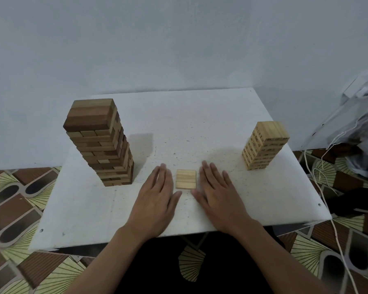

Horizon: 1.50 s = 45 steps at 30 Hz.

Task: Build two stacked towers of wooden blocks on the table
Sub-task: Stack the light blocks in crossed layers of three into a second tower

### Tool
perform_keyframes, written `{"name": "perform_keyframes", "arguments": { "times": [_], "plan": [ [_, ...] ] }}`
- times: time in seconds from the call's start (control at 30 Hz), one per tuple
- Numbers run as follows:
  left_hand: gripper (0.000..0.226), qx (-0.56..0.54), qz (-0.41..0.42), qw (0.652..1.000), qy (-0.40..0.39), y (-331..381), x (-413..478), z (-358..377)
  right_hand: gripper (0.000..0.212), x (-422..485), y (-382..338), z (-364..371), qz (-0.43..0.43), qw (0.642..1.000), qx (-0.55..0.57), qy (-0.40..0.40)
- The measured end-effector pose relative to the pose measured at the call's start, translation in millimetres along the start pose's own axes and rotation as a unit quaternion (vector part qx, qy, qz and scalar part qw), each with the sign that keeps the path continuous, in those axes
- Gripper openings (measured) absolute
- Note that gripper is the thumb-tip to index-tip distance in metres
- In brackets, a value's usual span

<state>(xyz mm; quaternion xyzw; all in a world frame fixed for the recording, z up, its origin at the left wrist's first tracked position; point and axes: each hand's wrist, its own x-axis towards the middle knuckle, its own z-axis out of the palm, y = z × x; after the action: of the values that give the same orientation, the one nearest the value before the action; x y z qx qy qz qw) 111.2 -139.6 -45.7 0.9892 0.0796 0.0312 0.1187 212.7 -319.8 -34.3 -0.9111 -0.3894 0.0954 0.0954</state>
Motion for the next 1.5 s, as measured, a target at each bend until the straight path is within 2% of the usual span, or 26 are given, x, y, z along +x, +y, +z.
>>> {"name": "perform_keyframes", "arguments": {
  "times": [0.3,0.67,0.87,1.0,1.17,1.27,1.37,1.5],
  "plan": [
    [0.060,0.048,-0.015,0.998,0.025,2.3,3.6,9.9,0.078,2.9,-5.9,5.7,0.002,0.999,-0.034,0.009],
    [0.060,0.049,-0.008,0.998,0.023,5.5,2.6,7.3,0.076,5.5,-10.2,11.3,0.011,0.999,-0.024,0.034],
    [0.064,0.080,-0.001,0.997,-0.008,2.7,3.7,7.7,0.075,5.3,-8.6,9.9,0.014,0.999,-0.034,0.018],
    [0.065,0.062,0.002,0.998,-0.007,2.2,3.3,2.1,0.078,4.7,-7.7,6.8,0.012,0.999,-0.036,0.004],
    [0.073,-0.047,-0.002,0.999,-0.006,-1.3,5.9,-16.2,0.081,2.9,-4.2,-8.6,0.012,1.000,0.025,-0.008],
    [0.087,-0.090,-0.001,0.996,-0.014,-7.2,14.9,-31.5,0.076,6.0,-4.8,-25.7,0.019,0.997,0.067,0.026],
    [0.095,-0.071,0.019,0.997,-0.036,-9.5,26.9,-38.8,0.076,14.3,-4.1,-38.2,0.008,0.994,0.100,0.043],
    [0.094,-0.046,0.038,0.997,-0.047,-10.2,36.6,-40.8,0.079,25.3,0.8,-44.0,-0.033,0.995,0.096,-0.003]
  ]
}}
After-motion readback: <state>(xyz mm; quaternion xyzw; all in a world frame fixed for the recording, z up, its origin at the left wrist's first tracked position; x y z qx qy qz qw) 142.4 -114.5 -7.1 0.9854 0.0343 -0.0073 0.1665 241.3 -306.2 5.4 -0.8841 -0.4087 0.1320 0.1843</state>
